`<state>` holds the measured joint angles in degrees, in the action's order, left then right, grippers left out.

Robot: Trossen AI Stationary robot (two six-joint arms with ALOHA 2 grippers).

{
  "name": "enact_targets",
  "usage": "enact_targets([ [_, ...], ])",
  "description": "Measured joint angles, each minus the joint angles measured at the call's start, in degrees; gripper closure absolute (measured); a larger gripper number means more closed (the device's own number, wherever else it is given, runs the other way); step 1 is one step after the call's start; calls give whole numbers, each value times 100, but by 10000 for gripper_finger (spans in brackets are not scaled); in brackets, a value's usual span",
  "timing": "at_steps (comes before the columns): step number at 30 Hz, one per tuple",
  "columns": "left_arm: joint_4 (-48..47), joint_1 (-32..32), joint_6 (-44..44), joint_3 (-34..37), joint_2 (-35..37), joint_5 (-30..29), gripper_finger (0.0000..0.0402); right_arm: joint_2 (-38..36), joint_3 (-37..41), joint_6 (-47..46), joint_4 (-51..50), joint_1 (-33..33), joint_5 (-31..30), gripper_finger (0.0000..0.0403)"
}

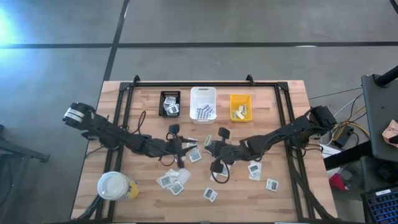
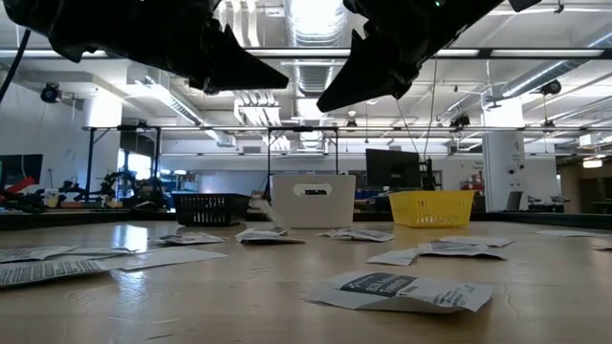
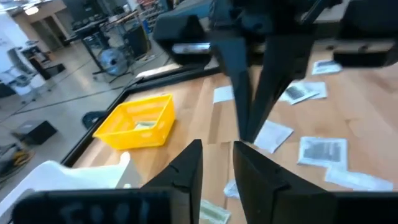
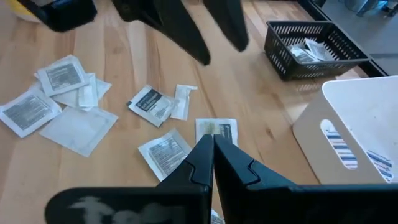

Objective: Pick & Place First Aid Supplies
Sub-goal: Put the green bandage into the yellow basket

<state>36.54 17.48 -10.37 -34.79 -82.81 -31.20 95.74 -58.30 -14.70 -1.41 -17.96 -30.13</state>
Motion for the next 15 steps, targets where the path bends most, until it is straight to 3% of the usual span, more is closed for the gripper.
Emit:
enact_targets([
  [7, -575, -4, 26, -18, 76, -48, 325, -15, -47, 12, -313, 37, 2, 394],
  [15, -2072, -31, 144, -286, 175, -44, 307, -15, -55, 481, -315, 55, 2, 392],
])
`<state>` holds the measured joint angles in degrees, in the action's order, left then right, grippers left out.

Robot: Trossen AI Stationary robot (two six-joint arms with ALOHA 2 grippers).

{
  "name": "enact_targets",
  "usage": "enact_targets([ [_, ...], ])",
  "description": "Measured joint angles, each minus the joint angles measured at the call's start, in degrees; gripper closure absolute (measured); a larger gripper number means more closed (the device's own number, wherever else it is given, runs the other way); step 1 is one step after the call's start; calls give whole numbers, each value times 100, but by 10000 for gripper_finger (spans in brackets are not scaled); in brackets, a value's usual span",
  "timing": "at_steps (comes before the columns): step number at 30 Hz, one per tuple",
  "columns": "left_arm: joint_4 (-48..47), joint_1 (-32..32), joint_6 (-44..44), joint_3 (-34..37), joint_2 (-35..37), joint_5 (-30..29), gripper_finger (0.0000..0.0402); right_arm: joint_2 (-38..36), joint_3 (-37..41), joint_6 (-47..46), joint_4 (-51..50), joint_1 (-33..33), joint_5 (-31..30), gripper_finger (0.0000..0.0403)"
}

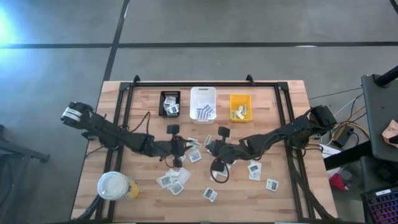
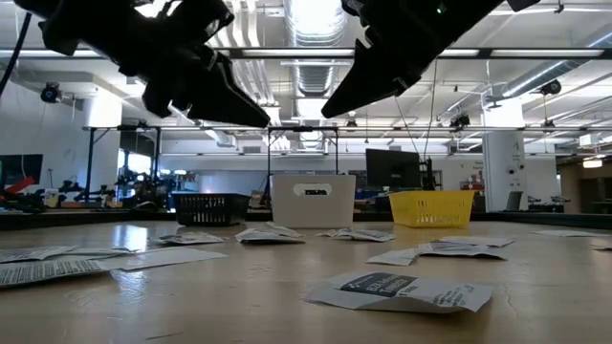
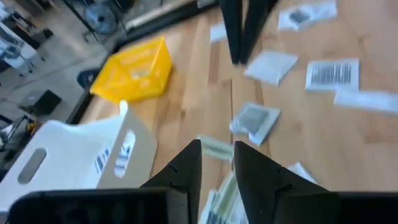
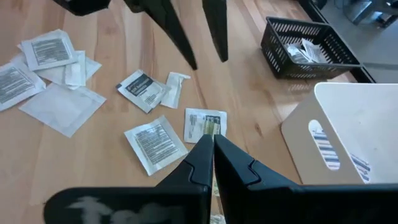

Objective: Pick & Place First Aid Supplies
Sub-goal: Put the green bandage into the yellow basket

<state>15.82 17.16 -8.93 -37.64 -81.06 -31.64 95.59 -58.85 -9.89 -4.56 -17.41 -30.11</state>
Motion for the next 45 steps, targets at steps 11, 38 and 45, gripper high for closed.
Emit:
enact_targets([
  [11, -891, -566, 2594, -70, -11, 447, 250, -144, -2, -56, -404, 24, -142, 323],
  [38, -2655, -1305, 4294, -1336, -686, 1978, 252, -498, 0, -212, -1029, 22, -153, 323],
  [45, -3338, -1374, 4203, -1898, -1223, 2016, 252, -498, 0, -297, -1034, 22, -137, 312],
])
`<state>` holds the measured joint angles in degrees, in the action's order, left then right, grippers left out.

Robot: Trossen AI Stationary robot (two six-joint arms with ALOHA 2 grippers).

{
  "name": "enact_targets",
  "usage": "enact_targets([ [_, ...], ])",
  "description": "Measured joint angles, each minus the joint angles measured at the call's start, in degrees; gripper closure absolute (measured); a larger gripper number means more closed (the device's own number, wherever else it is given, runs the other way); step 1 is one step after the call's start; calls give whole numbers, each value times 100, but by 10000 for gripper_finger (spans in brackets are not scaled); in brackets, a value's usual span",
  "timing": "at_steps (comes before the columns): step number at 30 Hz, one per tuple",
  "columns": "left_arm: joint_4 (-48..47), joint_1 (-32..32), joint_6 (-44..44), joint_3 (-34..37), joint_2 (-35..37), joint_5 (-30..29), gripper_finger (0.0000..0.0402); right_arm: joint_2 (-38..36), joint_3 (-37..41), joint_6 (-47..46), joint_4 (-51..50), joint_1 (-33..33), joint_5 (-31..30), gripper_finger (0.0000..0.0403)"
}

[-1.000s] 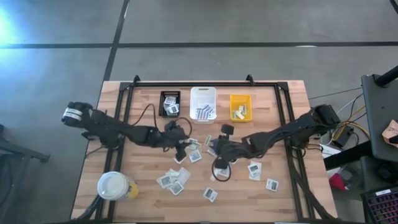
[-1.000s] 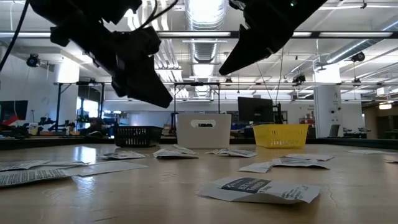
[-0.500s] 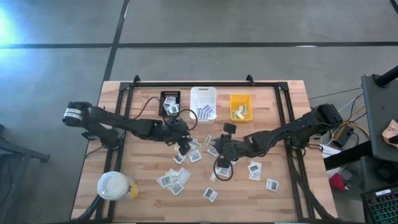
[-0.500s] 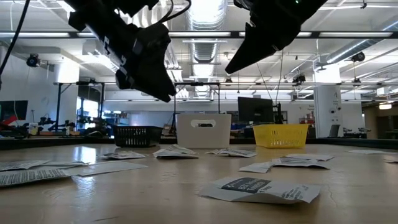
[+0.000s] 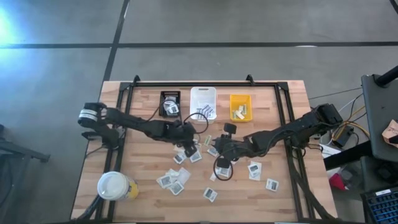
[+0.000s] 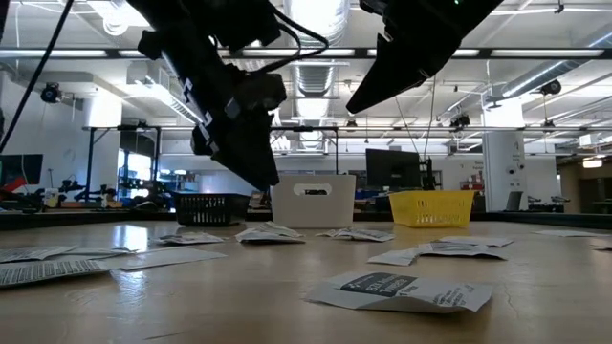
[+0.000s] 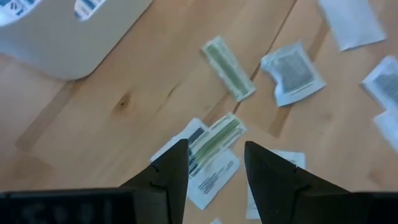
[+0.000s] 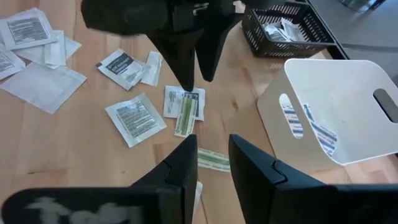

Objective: Pick & Place First Aid Supplies
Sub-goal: Put the green bandage into the yellow basket

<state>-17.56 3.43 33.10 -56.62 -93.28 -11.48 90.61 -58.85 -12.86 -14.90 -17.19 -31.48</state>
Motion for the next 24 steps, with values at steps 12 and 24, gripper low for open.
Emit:
enact_targets([
  [12, -18, -32, 9, -131, -470, 11, 252, 0, 2, -22, -127, 0, 0, 322],
  [24, 6, -79, 3, -129, -670, 23, 252, 0, 2, -22, -126, 0, 0, 331],
])
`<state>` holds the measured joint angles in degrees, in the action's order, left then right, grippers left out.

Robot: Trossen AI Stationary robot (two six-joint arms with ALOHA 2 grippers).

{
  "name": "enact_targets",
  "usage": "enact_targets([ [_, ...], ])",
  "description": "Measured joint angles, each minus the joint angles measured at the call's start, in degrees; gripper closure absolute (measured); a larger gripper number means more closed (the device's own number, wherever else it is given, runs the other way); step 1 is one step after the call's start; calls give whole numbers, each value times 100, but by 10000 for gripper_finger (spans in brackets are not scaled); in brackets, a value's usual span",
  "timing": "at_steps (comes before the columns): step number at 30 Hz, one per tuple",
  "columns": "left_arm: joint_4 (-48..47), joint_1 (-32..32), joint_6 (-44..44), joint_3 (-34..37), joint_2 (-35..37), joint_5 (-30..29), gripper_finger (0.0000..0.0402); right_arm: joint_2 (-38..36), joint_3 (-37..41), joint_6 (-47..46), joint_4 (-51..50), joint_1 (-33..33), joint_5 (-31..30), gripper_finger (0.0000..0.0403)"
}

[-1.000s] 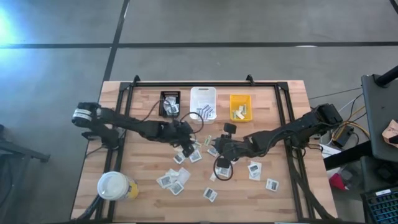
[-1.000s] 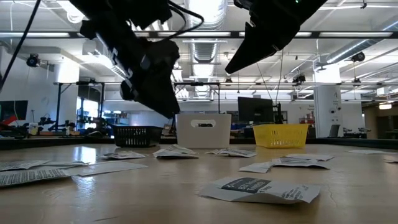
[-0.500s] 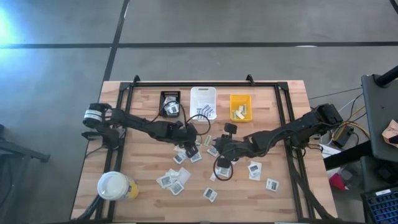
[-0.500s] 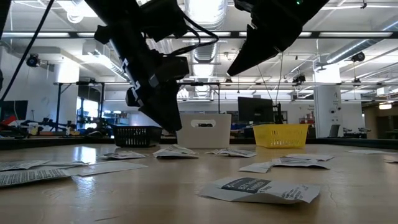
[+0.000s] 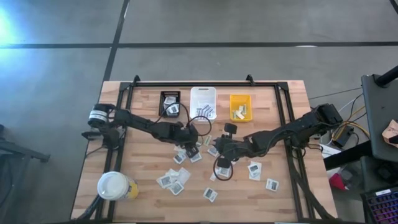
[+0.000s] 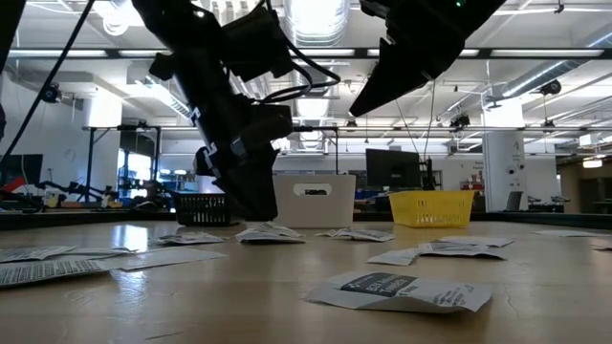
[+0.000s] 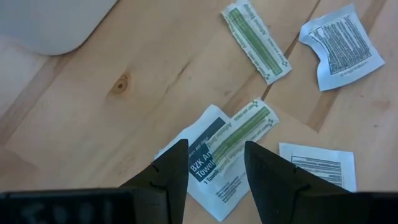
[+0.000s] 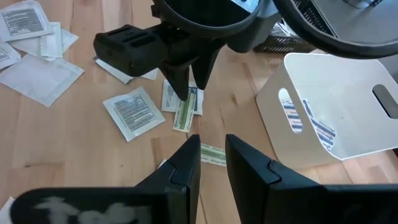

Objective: Pick & Place First Aid Supplies
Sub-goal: Put the green bandage into the yellow basket

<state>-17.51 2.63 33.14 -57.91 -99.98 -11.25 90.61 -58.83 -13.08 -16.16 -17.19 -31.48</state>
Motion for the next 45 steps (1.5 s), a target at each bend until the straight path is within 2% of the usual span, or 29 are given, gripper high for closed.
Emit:
enact_targets([
  [9, 45, -46, -8, 4, -122, -17, 252, 0, 0, 0, 4, -2, -2, 318],
  [15, 148, -48, -115, 2, -346, -26, 252, 0, 0, 1, 9, -4, -2, 325],
  [21, 120, -48, -166, 3, -281, -22, 252, 2, 0, 2, 8, -2, -2, 335],
  [31, 99, -46, -250, 9, -227, -24, 254, 2, 0, 3, 7, -2, -3, 321],
  [35, 104, -46, -251, 9, -223, -30, 269, 2, 0, 4, 6, -1, -4, 319],
  [45, 119, -46, -267, 9, -219, -37, 339, 2, 0, 4, 6, 0, -4, 336],
])
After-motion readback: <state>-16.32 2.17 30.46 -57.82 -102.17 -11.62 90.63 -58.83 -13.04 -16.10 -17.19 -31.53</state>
